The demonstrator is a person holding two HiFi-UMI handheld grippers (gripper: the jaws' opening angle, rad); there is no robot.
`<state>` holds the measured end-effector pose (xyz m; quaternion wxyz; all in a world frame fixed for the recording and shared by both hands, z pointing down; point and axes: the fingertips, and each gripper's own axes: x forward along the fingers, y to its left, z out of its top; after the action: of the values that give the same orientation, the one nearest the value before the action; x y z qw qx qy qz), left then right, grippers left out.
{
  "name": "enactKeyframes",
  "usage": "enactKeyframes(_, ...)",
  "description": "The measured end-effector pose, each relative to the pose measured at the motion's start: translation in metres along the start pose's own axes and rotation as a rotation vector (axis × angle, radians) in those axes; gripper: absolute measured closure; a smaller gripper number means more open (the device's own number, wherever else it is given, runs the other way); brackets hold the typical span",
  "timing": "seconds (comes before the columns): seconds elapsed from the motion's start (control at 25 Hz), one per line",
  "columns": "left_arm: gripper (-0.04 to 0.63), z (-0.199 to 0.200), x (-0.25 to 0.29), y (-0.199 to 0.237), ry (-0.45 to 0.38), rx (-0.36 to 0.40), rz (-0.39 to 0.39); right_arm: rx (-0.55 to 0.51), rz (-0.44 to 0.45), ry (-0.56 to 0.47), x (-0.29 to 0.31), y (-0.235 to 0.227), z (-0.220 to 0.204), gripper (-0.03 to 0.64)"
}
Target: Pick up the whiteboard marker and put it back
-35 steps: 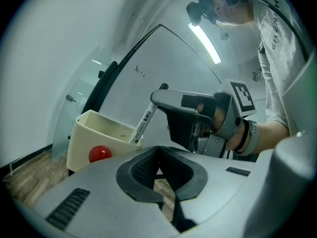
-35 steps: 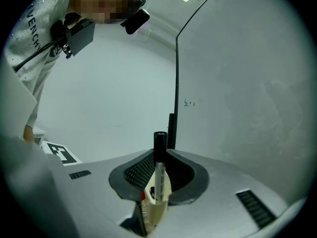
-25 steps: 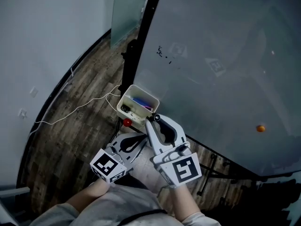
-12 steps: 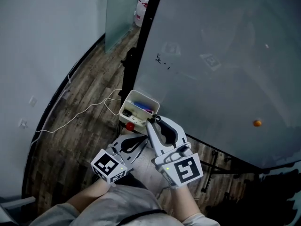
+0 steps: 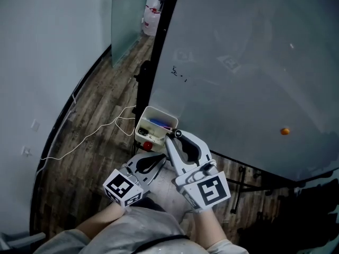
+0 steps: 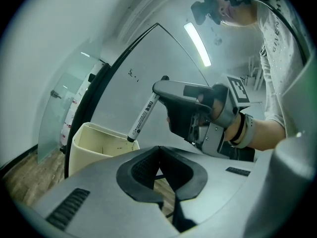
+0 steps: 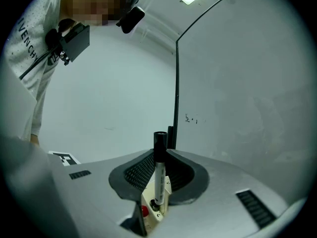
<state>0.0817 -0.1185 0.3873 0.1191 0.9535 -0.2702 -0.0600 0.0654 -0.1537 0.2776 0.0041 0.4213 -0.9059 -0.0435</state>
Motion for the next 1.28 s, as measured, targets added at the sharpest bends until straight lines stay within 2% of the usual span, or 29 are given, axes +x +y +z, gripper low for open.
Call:
enactKeyframes(0.32, 0.58, 0.005, -0.002, -0.003, -0.009, 0.007, -0.036, 0.018, -0.018, 0.022, -0.004, 0.0, 0.004, 0.54)
enactKeyframes(0.92, 0.58, 0.019, -0.003, -0.005, -0.019, 0.029, -0.092, -0.025, -0.067, 0.003, -0.004, 0.003, 0.022, 0.54)
enactKeyframes(1.28, 0.58, 0.019, -0.001, -0.005, -0.012, 0.033, -0.124, -0.002, -0.089, -0.017, -0.003, -0.001, 0.028, 0.54)
